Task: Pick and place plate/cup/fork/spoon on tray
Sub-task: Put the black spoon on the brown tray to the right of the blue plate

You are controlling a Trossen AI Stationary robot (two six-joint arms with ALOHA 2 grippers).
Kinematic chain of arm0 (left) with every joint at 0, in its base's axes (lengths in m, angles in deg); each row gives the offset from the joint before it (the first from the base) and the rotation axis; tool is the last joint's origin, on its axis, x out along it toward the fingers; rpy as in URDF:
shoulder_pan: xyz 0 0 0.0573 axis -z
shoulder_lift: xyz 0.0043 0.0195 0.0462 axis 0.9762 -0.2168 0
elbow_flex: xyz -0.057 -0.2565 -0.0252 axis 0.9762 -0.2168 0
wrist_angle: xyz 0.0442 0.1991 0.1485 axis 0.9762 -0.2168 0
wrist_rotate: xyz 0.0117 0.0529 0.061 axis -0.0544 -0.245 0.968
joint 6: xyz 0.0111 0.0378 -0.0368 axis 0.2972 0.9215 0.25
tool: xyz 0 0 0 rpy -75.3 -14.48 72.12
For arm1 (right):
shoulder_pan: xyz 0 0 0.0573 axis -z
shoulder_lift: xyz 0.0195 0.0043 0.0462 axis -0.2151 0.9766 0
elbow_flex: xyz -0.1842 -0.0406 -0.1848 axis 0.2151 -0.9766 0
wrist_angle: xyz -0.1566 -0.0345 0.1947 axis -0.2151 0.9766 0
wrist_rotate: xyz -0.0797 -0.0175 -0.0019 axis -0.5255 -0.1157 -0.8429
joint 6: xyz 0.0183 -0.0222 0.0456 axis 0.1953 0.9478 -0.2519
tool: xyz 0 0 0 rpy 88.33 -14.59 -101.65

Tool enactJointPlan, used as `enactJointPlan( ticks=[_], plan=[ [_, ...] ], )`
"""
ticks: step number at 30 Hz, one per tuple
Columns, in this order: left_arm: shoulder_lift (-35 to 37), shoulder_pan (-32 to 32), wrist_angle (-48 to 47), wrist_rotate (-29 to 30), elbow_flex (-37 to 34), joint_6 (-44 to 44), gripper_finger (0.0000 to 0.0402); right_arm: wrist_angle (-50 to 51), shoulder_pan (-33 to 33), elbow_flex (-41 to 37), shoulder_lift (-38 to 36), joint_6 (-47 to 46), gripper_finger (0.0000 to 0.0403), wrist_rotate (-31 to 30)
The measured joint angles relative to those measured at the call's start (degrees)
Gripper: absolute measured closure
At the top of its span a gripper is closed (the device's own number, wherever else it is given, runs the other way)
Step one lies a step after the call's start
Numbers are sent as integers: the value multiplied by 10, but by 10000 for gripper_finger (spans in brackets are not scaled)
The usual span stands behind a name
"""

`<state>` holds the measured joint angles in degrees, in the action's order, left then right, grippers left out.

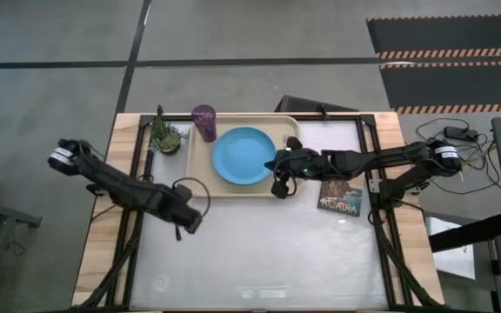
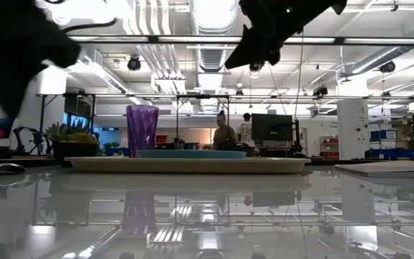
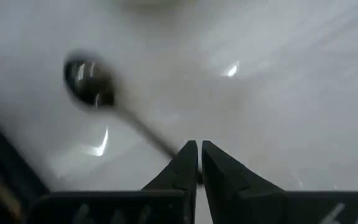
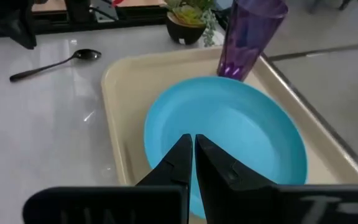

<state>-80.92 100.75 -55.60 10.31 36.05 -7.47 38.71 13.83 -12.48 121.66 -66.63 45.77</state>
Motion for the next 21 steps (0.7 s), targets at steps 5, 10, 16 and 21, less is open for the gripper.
enactJointPlan(
  ticks=[5,10,16,21],
  plan=[
    [-3,41,1,1,-47,-121,365,10,0,0,-14,15,394,4],
    [-2,43,-1,14,-107,-197,310,36,0,0,-17,15,394,30],
    [-1,45,46,27,-150,-230,255,48,0,0,-18,10,394,33],
    [1,45,59,43,-150,-218,239,47,0,0,-18,10,394,33]
  ],
)
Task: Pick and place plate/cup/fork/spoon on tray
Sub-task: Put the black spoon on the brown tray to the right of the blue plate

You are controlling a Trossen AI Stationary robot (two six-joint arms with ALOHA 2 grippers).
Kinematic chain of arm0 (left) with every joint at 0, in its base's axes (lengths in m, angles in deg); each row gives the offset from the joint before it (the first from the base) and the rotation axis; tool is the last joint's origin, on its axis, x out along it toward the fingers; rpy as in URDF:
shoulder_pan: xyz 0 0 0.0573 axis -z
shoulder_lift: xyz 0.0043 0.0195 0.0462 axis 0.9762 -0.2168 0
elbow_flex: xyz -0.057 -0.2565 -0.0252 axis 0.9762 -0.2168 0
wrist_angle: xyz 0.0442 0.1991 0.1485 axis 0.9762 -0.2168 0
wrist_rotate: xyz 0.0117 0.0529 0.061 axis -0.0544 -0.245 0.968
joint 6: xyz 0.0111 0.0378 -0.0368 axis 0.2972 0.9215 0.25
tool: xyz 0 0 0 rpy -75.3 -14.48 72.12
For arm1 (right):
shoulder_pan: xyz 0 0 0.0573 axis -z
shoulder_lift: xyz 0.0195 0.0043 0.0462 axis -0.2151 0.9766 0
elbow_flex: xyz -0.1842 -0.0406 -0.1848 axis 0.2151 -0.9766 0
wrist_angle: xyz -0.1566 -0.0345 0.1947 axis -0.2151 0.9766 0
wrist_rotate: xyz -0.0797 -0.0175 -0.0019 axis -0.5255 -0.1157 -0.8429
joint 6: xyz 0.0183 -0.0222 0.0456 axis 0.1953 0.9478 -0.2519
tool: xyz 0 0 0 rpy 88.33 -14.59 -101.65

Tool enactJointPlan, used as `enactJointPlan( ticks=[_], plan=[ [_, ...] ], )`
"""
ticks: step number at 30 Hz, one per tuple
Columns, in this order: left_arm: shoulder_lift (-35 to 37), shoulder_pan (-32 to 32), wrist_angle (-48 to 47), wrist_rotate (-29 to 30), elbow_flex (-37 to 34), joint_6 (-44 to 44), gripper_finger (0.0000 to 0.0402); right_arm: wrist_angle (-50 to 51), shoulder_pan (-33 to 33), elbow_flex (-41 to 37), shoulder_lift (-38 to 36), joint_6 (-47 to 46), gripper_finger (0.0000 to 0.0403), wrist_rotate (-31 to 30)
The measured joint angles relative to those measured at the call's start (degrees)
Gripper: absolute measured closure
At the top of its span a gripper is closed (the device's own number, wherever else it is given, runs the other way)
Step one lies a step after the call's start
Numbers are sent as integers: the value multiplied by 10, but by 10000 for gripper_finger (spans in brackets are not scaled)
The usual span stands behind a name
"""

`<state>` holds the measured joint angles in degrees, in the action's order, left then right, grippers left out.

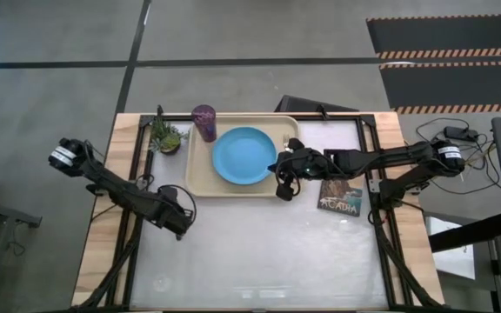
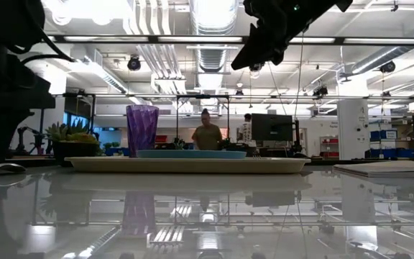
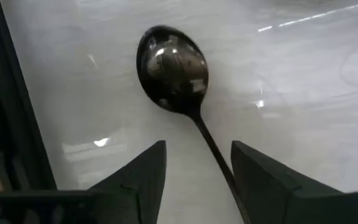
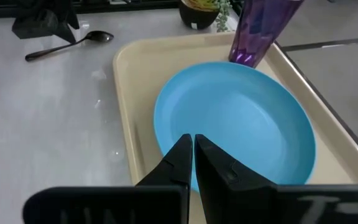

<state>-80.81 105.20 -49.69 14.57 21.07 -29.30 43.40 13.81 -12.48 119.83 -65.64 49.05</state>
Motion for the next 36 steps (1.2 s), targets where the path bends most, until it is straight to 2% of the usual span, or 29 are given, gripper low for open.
enactJointPlan(
  ticks=[8,16,20,28,36],
  plan=[
    [-17,0,18,43,-18,-17,237,0,0,0,0,-4,394,0],
    [-69,1,23,45,-16,-17,242,0,0,0,0,-7,394,0],
    [-76,0,29,44,-12,-5,278,0,0,0,0,-10,394,0],
    [-56,1,35,22,-14,0,392,1,0,-3,0,-10,394,0],
    [-48,1,42,17,4,40,399,19,0,-6,0,-10,394,0]
  ],
)
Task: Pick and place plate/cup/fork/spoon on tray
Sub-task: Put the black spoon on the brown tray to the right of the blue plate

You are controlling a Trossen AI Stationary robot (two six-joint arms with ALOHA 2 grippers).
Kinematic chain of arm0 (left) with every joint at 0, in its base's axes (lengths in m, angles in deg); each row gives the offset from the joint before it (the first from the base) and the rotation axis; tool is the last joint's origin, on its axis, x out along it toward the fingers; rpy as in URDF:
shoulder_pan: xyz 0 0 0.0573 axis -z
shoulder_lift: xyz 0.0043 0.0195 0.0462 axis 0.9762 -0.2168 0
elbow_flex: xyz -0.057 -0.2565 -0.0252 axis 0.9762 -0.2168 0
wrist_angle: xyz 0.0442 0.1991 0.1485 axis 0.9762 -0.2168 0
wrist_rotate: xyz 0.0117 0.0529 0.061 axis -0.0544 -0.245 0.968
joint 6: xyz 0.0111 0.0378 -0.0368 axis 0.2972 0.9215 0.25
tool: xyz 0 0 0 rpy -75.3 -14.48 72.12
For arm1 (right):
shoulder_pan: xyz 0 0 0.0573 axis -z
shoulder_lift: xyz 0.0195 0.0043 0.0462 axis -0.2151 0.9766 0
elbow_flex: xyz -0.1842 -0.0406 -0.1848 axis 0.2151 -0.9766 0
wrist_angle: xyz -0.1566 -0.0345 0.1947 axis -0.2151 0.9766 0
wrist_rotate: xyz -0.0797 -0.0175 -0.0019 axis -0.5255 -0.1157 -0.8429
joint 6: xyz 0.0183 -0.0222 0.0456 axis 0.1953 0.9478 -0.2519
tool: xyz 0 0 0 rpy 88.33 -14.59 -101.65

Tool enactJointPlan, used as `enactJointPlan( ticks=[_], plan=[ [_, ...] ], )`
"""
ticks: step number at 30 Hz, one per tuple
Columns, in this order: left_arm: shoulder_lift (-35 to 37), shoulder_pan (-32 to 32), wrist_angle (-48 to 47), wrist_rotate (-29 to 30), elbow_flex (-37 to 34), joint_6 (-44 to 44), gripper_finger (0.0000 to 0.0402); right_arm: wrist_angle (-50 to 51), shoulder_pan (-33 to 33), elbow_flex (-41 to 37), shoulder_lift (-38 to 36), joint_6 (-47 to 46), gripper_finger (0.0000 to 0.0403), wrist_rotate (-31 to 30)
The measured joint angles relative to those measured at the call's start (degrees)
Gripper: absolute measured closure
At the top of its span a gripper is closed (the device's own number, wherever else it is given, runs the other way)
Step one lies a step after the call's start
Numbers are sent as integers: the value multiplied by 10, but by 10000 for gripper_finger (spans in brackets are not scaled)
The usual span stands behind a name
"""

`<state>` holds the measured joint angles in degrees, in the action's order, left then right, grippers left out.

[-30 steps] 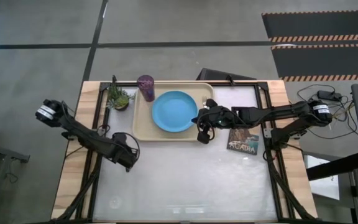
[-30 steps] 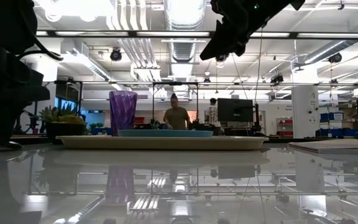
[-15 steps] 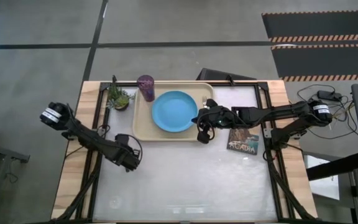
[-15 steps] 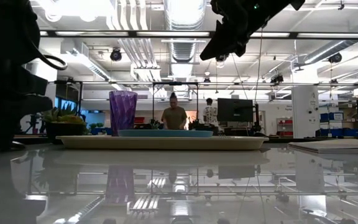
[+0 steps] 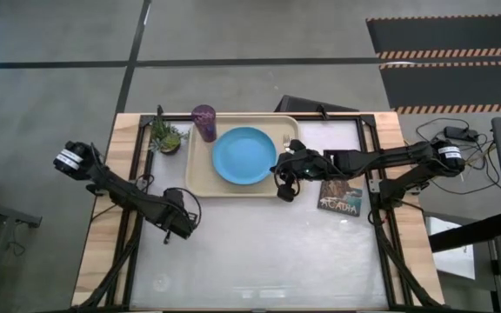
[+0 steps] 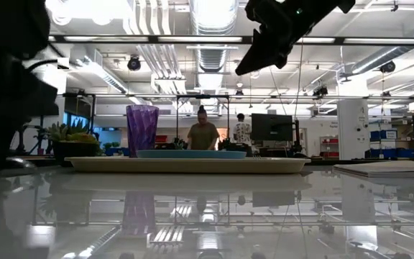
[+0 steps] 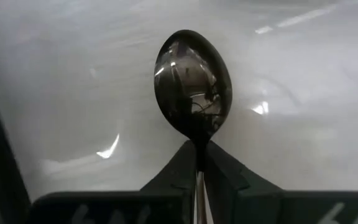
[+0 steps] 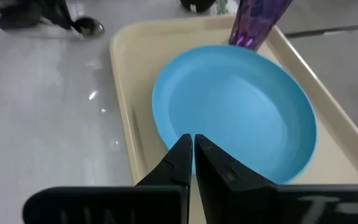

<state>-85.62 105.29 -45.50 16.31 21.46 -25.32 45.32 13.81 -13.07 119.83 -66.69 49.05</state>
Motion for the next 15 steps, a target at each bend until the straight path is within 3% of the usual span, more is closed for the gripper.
enactJointPlan(
  ticks=[9,15],
  plan=[
    [66,-1,34,29,97,327,400,27,0,-2,0,-9,394,0],
    [116,-1,300,60,105,576,401,17,0,-3,0,1,394,39]
  ],
)
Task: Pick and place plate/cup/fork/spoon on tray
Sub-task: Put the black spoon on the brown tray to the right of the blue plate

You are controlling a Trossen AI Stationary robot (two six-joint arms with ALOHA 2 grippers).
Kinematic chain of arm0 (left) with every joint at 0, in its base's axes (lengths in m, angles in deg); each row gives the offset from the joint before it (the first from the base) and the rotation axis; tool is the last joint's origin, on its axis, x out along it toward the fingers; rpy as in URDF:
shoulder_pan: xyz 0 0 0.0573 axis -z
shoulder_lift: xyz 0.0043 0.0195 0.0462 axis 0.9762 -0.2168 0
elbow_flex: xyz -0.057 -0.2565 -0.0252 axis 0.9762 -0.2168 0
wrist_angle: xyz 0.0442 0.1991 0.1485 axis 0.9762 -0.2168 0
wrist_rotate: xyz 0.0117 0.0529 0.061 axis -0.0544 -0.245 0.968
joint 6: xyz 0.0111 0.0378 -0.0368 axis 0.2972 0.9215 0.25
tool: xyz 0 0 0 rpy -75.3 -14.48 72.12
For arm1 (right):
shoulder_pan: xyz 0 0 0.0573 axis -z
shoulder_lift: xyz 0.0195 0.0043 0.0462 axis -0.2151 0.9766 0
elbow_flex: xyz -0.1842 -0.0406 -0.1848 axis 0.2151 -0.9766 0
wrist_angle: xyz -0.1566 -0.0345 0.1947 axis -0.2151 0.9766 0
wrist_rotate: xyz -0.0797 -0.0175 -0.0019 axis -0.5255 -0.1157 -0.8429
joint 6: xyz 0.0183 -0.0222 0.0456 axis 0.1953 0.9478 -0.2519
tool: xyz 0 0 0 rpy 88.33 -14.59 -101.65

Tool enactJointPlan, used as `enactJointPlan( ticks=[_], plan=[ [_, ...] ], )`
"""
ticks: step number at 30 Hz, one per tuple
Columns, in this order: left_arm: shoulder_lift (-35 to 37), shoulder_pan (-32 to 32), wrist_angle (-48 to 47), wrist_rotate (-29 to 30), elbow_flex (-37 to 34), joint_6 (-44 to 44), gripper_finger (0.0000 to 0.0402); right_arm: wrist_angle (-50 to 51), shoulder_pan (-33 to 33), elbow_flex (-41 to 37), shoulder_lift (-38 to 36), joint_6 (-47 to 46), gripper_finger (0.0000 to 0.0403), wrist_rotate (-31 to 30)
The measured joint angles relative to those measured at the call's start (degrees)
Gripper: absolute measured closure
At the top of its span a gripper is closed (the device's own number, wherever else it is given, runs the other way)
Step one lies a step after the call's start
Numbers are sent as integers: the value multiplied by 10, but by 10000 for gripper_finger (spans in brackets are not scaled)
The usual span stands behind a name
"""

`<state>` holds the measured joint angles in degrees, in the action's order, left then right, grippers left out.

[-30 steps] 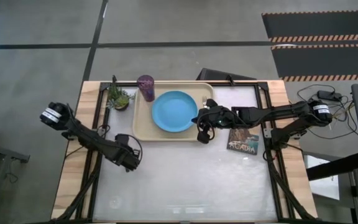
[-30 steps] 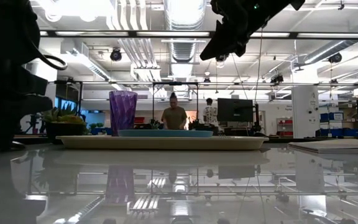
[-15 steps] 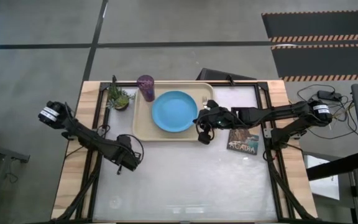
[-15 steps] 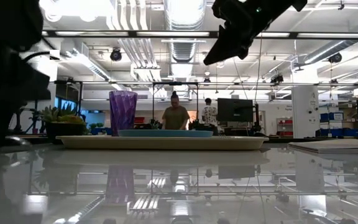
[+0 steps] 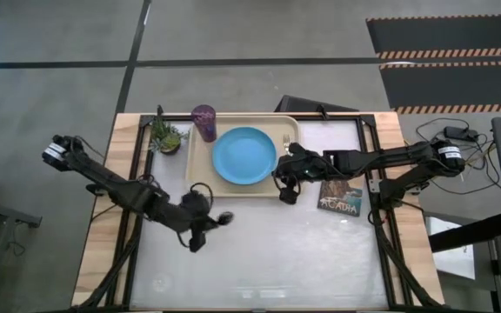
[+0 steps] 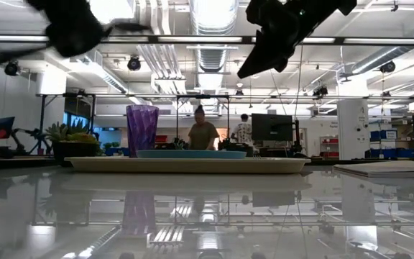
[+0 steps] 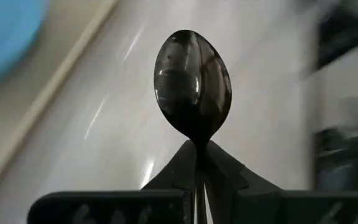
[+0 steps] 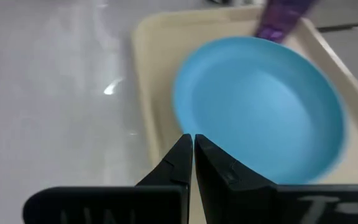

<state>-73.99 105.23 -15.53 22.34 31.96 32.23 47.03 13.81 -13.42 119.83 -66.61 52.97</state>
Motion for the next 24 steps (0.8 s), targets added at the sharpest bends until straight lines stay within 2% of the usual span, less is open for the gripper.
enactJointPlan(
  ticks=[7,12,14,19,22,24],
  plan=[
    [21,0,262,-20,-28,285,401,-87,0,-17,0,36,394,134],
    [20,-1,331,-33,-46,416,401,-280,-1,-59,0,60,394,279],
    [19,-1,359,-33,-53,455,401,-378,-6,-81,7,59,394,313],
    [19,-2,477,-48,-89,561,401,-598,-36,-142,45,74,394,310],
    [19,-2,550,-68,-113,600,401,-684,-54,-158,82,74,394,294],
    [19,-4,599,-72,-129,610,401,-703,-60,-159,106,74,394,278]
  ],
)
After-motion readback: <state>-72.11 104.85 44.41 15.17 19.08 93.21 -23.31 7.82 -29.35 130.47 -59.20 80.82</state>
